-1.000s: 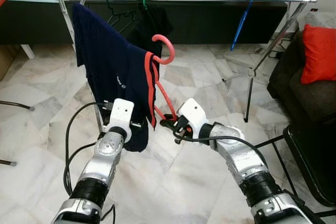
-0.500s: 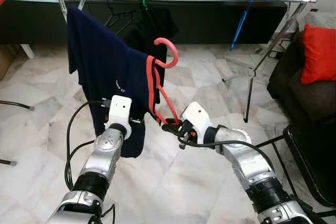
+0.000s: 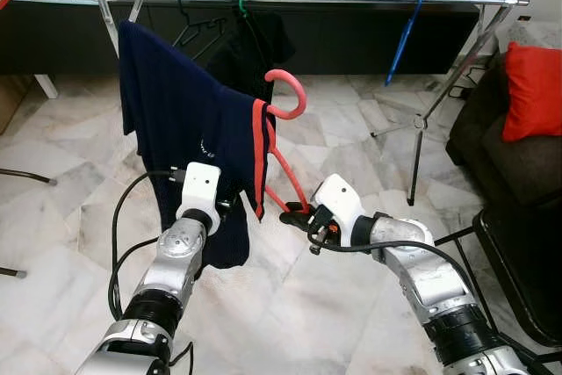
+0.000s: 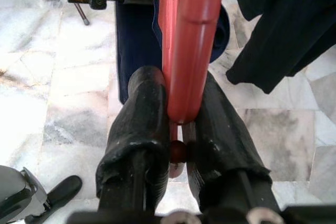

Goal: Hang hanger

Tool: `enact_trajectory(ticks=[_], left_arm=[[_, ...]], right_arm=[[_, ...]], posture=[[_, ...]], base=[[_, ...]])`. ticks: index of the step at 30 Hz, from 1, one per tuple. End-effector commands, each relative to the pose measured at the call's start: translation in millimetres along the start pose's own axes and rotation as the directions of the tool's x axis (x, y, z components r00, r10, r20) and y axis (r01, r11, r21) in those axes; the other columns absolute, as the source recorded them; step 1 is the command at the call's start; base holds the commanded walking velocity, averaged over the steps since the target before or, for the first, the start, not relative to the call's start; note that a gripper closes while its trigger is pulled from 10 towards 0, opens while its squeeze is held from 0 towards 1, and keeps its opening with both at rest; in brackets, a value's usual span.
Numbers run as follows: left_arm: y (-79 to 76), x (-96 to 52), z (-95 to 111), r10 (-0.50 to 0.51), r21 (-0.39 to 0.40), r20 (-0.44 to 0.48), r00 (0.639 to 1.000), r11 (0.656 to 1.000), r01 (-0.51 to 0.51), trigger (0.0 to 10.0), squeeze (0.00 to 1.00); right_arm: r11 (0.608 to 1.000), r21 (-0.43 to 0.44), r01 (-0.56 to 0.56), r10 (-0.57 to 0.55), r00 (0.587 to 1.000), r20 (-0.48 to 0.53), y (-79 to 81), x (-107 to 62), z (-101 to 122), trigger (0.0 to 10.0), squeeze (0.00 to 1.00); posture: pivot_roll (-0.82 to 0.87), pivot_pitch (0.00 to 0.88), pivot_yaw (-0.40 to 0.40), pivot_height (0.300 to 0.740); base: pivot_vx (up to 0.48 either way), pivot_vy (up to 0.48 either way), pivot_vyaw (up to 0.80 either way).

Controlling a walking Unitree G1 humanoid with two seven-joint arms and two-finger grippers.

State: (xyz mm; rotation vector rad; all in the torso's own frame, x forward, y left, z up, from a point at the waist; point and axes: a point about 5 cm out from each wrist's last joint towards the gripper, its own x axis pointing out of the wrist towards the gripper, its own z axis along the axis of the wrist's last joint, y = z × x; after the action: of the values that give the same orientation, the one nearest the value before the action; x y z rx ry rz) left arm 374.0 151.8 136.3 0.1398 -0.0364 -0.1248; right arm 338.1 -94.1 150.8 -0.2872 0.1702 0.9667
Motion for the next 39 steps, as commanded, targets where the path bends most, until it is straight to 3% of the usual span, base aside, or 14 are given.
enact_trajectory(ticks=[1,36,39], left_arm=[[-3.2,-1.5,-4,-0.013,-0.018,-0.005,1.000,1.000,0.013,0.0,0.00],[-7.3,-6.5,-9,-0.052,-0.028,0.016,0.999,0.998,0.052,0.0,0.00],[-6.8,-6.8,-10,-0.050,-0.027,0.015,0.999,0.998,0.050,0.0,0.00]], right_arm=[[1.000,-0.014,-0.005,0.005,0.999,0.042,2.1,-2.5,8,0.0,0.00],[1.000,-0.014,0.020,-0.020,1.000,0.013,0.0,-7.4,0,0.0,0.00],[0.999,-0.025,0.022,-0.022,0.999,-0.023,-1.7,-9.0,-8,0.0,0.00]], posture=[[-0.04,0.152,-0.103,0.740],[-0.04,0.163,-0.102,0.740],[-0.03,0.166,-0.105,0.740]], base=[[0.000,0.000,0.00],[0.000,0.000,0.00],[0.000,0.000,0.00]])
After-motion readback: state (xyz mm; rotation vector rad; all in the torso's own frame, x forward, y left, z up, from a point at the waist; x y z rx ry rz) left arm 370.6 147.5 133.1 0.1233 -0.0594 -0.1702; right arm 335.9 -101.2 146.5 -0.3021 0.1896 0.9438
